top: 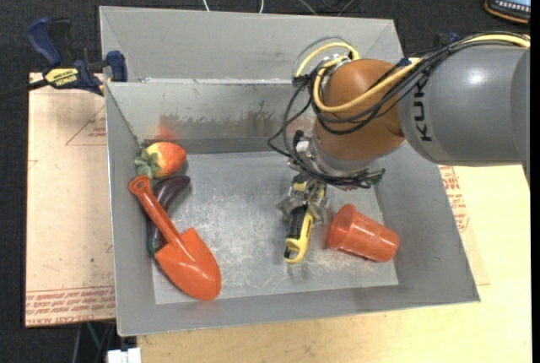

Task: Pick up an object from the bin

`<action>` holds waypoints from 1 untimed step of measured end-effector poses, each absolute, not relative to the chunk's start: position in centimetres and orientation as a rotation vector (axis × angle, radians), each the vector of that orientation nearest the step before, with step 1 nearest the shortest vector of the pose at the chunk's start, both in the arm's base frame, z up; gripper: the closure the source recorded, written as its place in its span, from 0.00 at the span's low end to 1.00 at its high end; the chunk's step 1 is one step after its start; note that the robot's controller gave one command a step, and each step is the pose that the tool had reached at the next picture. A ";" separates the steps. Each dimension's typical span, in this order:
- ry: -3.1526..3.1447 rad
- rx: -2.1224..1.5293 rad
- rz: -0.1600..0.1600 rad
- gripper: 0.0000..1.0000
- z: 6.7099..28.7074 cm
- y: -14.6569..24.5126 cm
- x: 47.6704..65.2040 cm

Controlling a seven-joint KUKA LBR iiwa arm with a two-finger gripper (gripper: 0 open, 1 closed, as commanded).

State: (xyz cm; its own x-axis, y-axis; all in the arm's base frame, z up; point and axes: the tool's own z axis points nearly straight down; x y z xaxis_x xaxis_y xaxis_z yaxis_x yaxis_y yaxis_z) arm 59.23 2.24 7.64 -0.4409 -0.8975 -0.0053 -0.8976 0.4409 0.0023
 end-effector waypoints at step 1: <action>2.670 -1.661 0.015 1.00 11.1 2.3 59.0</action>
Offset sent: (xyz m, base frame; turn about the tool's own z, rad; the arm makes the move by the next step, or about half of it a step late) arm -0.0014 0.0005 0.0166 0.0008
